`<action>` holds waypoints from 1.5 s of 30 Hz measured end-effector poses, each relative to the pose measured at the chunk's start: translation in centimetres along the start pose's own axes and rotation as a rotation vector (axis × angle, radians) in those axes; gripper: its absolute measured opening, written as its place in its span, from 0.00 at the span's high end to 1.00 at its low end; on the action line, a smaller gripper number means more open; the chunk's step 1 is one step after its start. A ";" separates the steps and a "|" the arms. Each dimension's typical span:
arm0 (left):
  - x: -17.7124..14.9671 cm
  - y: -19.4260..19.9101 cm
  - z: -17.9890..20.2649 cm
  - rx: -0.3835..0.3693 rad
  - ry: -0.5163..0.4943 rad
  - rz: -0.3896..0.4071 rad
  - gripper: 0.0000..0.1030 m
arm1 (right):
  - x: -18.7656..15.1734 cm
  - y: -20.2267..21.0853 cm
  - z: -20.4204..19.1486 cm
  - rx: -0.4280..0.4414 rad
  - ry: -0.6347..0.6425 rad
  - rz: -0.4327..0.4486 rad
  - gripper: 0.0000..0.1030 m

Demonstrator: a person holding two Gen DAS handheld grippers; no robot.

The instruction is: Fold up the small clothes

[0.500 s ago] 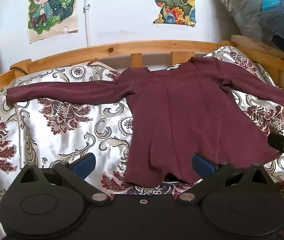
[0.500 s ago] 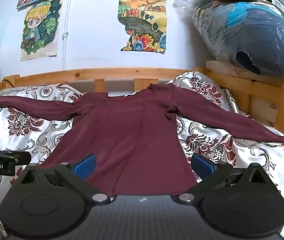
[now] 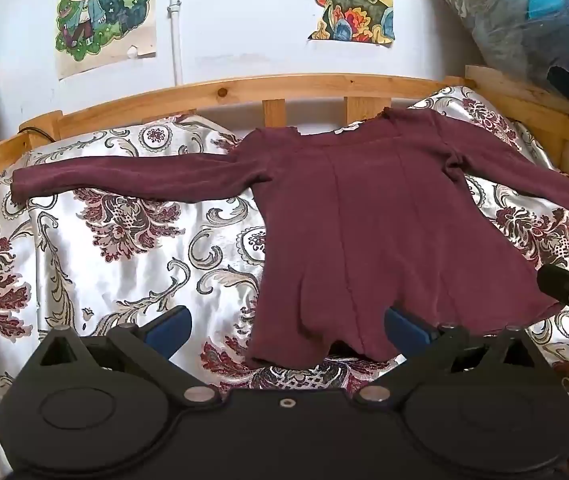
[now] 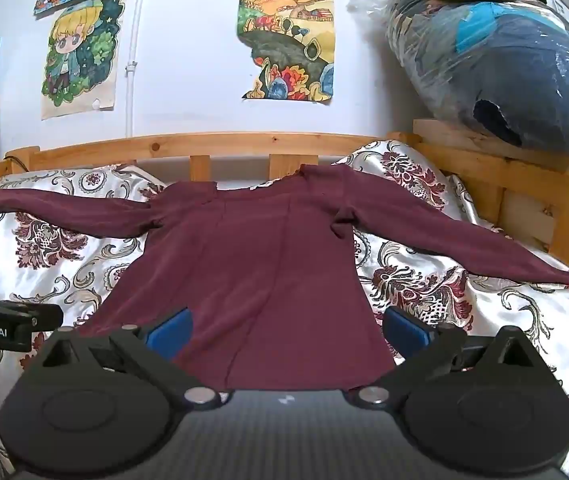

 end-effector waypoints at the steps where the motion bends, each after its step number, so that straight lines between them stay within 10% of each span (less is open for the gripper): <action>1: 0.6 -0.3 -0.1 -0.002 0.006 -0.011 0.01 | 0.0 -0.1 0.1 0.001 0.000 -0.001 0.00; 45: 0.6 -0.5 0.0 -0.016 0.022 -0.029 0.01 | -0.1 -0.3 0.1 0.005 -0.017 -0.018 0.00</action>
Point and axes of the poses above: each gripper's, at about its wrist camera, not at the fingertips, and y roughly against the way its jaws point, z to its right, x to its top, the point moved 3 cm from there along -y, roughly the way its jaws point, and after that the axes turned 14 degrees about -y, right-handed, at the moved point
